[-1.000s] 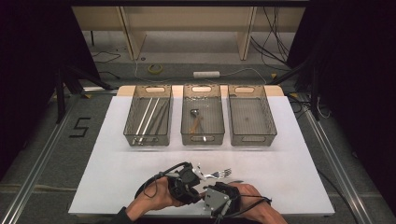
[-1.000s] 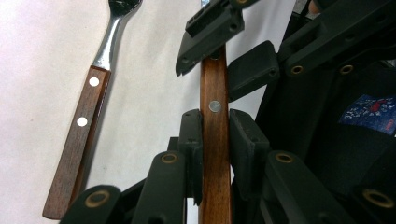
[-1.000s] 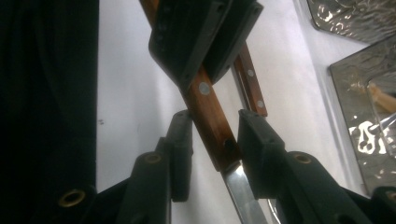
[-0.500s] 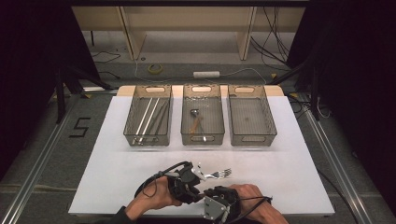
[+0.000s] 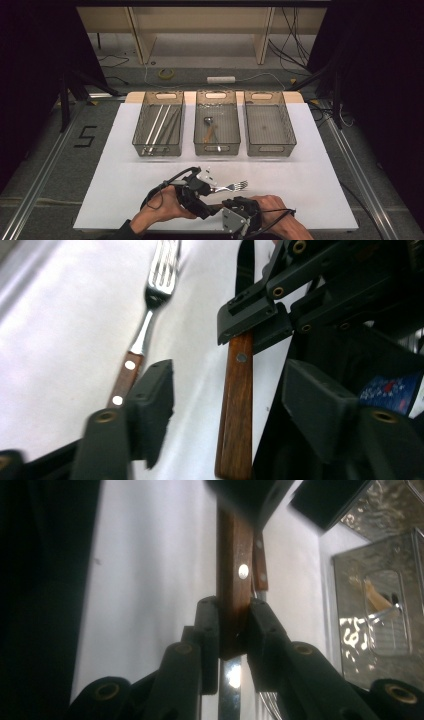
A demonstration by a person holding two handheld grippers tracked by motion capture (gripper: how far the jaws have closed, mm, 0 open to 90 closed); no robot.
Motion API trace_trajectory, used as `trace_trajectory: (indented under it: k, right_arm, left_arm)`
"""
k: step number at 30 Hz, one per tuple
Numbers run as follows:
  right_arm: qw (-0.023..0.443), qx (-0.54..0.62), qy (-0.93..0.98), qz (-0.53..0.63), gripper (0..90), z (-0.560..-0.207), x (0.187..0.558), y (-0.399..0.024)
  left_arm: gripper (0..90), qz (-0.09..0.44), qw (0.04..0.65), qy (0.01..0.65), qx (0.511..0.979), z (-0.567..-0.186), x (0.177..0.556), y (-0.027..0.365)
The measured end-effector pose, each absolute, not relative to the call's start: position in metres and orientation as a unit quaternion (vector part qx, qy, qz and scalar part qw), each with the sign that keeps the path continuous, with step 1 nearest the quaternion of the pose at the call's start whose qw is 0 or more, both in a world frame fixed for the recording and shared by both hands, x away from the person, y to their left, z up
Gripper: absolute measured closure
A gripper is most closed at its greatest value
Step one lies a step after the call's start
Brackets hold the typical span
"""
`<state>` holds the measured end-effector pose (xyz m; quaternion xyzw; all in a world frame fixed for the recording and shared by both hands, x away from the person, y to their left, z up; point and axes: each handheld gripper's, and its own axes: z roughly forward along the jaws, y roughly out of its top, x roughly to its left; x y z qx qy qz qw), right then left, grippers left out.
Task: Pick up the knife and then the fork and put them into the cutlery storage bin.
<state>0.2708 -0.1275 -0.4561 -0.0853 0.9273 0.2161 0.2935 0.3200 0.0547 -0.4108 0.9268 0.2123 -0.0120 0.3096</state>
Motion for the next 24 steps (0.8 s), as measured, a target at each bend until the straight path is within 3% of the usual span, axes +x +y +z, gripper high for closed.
trace_trajectory:
  k: [8,24]
  right_arm:
    - [0.305,-0.073,0.927,0.204,77.8,-0.450,0.279,-0.139]
    - [0.313,0.045,0.918,0.241,77.7,-0.432,0.299,-0.169]
  left_arm:
    - [22.2,0.019,0.373,0.232,0.898,-0.402,0.326,0.072]
    - [18.2,0.061,0.437,0.258,0.860,-0.414,0.328,0.103]
